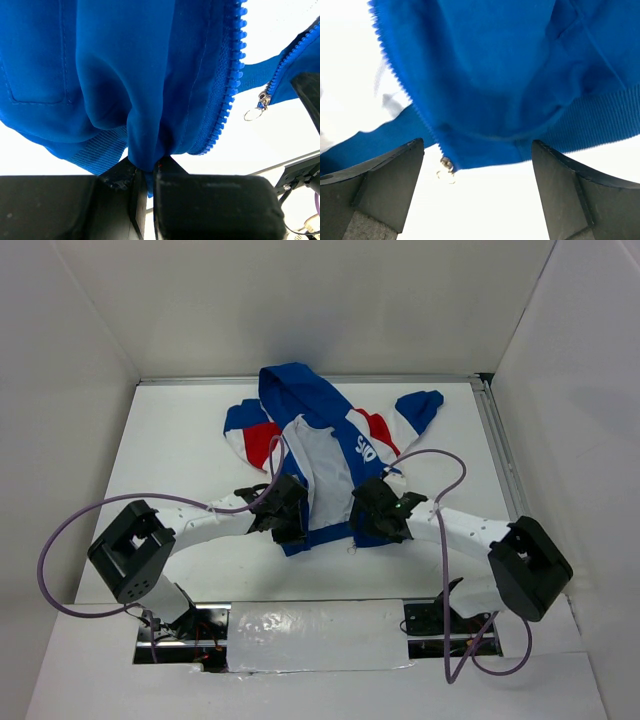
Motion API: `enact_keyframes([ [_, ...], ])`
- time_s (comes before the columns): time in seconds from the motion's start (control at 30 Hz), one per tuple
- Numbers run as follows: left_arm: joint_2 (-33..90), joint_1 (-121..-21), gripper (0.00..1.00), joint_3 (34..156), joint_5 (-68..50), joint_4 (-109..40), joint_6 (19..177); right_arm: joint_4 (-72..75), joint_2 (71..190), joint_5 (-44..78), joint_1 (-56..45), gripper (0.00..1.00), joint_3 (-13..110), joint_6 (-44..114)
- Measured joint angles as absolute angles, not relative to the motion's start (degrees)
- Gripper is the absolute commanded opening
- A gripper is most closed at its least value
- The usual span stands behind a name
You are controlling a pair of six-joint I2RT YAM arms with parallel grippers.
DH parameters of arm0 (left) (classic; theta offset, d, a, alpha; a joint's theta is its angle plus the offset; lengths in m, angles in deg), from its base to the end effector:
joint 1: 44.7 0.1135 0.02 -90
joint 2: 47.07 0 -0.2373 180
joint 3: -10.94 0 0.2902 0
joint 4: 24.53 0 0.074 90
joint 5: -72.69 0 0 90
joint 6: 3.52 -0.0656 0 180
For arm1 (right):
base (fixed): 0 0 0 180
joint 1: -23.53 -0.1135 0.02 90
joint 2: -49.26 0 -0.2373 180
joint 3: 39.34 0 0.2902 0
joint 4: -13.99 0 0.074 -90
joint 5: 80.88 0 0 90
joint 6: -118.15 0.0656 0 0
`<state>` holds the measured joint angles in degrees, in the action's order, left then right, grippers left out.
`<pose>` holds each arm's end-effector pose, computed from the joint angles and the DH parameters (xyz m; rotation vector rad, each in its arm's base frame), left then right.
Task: Zip up the jacket
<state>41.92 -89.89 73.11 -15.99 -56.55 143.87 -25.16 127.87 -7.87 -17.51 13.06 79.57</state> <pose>0.2435 -0.2473 0.1004 -0.2837 2.7383 -0.6188 0.2317 0.1763 0.0937 0.3234 2.6120 0.1431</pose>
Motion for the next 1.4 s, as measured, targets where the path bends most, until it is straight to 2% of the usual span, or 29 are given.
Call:
enact_keyframes([
  [0.27, 41.9, -90.0, 0.00, 73.1, -16.0, -56.6, 143.9, -26.1, 127.6, -8.8, -19.4, 0.96, 12.6, 81.6],
  [0.4, 41.9, -90.2, 0.00, 73.1, -16.0, -56.6, 143.9, -25.8, 130.4, -9.3, -19.6, 0.93, 12.7, 82.2],
  [0.47, 41.9, -90.2, 0.00, 73.1, -16.0, -56.6, 143.9, -26.0, 131.2, -9.9, -19.7, 0.83, 13.0, 82.1],
  [0.5, 41.9, -90.2, 0.00, 73.1, -16.0, -56.6, 143.9, -26.3, 131.8, -10.4, -19.8, 0.73, 13.4, 82.0],
  [0.6, 41.9, -90.3, 0.00, 73.1, -16.0, -56.6, 143.9, -26.6, 133.5, -11.8, -19.8, 0.55, 14.4, 81.7],
  [0.63, 41.9, -90.3, 0.00, 73.1, -16.0, -56.7, 143.9, -26.5, 133.8, -12.2, -19.8, 0.53, 14.6, 81.7],
  [0.7, 41.9, -90.4, 0.00, 73.1, -16.0, -56.7, 143.9, -25.8, 133.8, -12.6, -20.0, 0.43, 14.5, 81.9],
  [0.73, 41.9, -90.4, 0.00, 73.1, -16.0, -56.7, 143.9, -25.2, 133.7, -12.8, -20.0, 0.35, 14.2, 82.0],
  [0.77, 41.9, -90.4, 0.00, 73.1, -16.0, -56.7, 143.9, -24.3, 133.3, -12.9, -20.0, 0.20, 13.7, 82.2],
  [0.83, 41.9, -90.4, 0.00, 73.1, -16.0, -56.8, 143.9, -22.2, 132.0, -12.7, -20.1, 0.00, 12.2, 82.7],
  [1.1, 41.8, -90.7, 0.00, 74.3, -16.0, -58.2, 143.3, -18.5, 123.4, -6.4, -20.1, 0.00, 6.9, 77.8],
  [1.4, 33.0, -92.2, 0.00, 77.2, -15.5, -58.3, 139.3, -10.0, 96.3, 8.9, -19.3, 0.00, 4.0, 66.6],
])
